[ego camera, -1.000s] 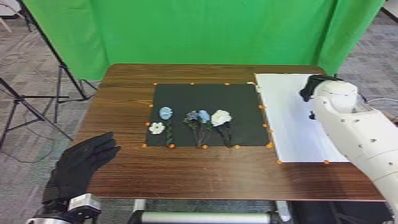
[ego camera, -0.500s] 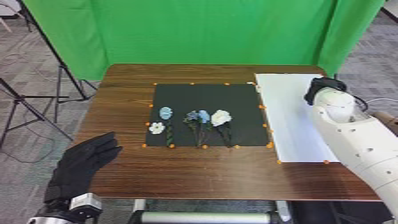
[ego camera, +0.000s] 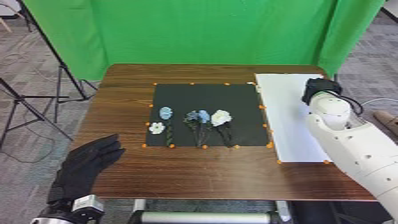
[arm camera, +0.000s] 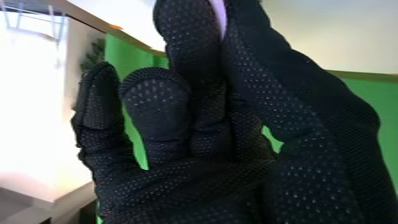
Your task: Arrange flowers
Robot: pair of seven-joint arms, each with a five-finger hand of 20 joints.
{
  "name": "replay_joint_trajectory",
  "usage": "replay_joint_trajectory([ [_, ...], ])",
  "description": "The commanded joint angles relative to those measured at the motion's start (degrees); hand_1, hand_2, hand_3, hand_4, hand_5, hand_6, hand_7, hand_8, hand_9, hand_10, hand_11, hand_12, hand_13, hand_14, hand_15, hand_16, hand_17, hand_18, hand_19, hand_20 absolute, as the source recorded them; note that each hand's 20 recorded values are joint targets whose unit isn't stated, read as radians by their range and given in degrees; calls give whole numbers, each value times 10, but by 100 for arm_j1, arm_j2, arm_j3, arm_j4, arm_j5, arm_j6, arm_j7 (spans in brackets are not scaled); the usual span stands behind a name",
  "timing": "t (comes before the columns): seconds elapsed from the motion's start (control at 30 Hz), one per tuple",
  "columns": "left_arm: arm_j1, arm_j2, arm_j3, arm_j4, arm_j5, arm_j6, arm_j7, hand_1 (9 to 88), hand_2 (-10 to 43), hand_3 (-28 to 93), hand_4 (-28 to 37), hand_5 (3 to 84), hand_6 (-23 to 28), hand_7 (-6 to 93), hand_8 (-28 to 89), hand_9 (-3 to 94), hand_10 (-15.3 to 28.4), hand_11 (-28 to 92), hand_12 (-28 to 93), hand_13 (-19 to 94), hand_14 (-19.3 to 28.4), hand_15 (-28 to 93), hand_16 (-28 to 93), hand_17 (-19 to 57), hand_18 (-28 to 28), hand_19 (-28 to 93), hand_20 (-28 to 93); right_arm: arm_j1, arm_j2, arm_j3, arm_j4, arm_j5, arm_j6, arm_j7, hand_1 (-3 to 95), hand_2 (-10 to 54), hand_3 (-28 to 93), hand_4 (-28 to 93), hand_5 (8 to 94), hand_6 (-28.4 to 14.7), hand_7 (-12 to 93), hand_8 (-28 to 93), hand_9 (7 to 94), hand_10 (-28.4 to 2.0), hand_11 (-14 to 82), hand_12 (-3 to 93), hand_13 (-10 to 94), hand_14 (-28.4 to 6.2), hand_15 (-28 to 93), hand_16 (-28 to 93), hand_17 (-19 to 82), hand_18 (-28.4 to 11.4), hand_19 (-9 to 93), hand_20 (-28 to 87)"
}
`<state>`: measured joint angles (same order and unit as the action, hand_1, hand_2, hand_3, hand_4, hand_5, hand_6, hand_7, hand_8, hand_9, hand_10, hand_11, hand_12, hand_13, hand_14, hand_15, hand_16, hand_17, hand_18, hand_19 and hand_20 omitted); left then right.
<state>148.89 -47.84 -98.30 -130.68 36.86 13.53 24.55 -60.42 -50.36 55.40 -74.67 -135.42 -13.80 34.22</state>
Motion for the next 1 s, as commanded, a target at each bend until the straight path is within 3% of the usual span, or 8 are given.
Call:
replay_joint_trajectory([
  [0.03, 128, 111, -27, 10, -99, 56, 117, 267, 31, 819, -145, 466, 140, 132, -80, 377, 218, 348, 97, 264, 275, 545, -107, -93, 218, 563, 168, 210, 155, -342, -413, 158, 352, -153, 533, -82, 757, -283, 776, 0, 288, -8, 858, -61, 289, 379, 709, -57, 743, 304, 258, -231, 815, 361],
  [0.17, 216, 90, -63, -2, -109, 78, 125, 267, 31, 820, -145, 467, 141, 131, -80, 378, 218, 347, 98, 263, 276, 545, -106, -93, 218, 563, 168, 161, 236, -493, -806, 234, 427, -205, 536, -82, 759, -283, 778, -1, 284, -4, 858, -62, 292, 375, 709, -58, 744, 304, 258, -232, 815, 361],
  [0.33, 311, 321, -77, -23, -258, 181, 298, 266, 31, 819, -145, 467, 140, 131, -79, 378, 219, 346, 98, 263, 277, 546, -106, -94, 219, 564, 168, -7, 535, -734, -1384, 398, 575, -344, 538, -88, 769, -283, 787, -8, 275, -2, 861, -69, 293, 375, 707, -60, 744, 310, 256, -235, 816, 364],
  [0.47, 271, 206, -136, -32, -160, 98, 120, 266, 31, 820, -146, 469, 141, 131, -79, 379, 220, 345, 98, 263, 278, 546, -107, -94, 219, 564, 168, -406, 741, -603, -1884, 533, 669, -430, 538, -89, 770, -283, 791, -9, 271, 3, 862, -69, 291, 376, 709, -62, 741, 313, 256, -237, 815, 365],
  [0.53, 320, 171, -187, -47, -133, 82, 117, 267, 31, 819, -146, 469, 141, 131, -79, 380, 220, 345, 99, 263, 278, 546, -107, -94, 219, 564, 168, -599, 798, -501, -2088, 599, 712, -475, 538, -89, 771, -283, 792, -9, 269, 4, 863, -70, 291, 375, 710, -64, 741, 313, 256, -237, 815, 365],
  [0.67, 405, 284, -215, -67, -229, 168, 213, 267, 30, 820, -146, 470, 141, 131, -79, 381, 220, 344, 99, 263, 278, 546, -106, -94, 219, 565, 167, -844, 970, -472, -2470, 864, 808, -492, 539, -90, 773, -283, 794, -10, 267, 6, 862, -70, 291, 376, 711, -67, 742, 312, 256, -239, 816, 365],
  [0.8, 428, 238, -362, -84, -94, 23, 4, 268, 31, 819, -147, 470, 141, 130, -79, 381, 221, 344, 100, 263, 279, 547, -106, -94, 220, 565, 167, -1188, 1006, -394, -2721, 931, 889, -519, 540, -90, 774, -283, 795, -11, 265, 9, 863, -70, 291, 377, 710, -68, 743, 311, 255, -240, 816, 365],
  [1.0, 317, 195, -295, -78, -87, 3, -68, 268, 31, 819, -146, 470, 141, 130, -78, 382, 221, 345, 101, 264, 280, 548, -106, -95, 220, 565, 166, -1283, 944, -571, -2838, 946, 887, -606, 540, -90, 776, -283, 797, -13, 262, 11, 864, -71, 291, 376, 709, -68, 743, 311, 254, -240, 816, 364],
])
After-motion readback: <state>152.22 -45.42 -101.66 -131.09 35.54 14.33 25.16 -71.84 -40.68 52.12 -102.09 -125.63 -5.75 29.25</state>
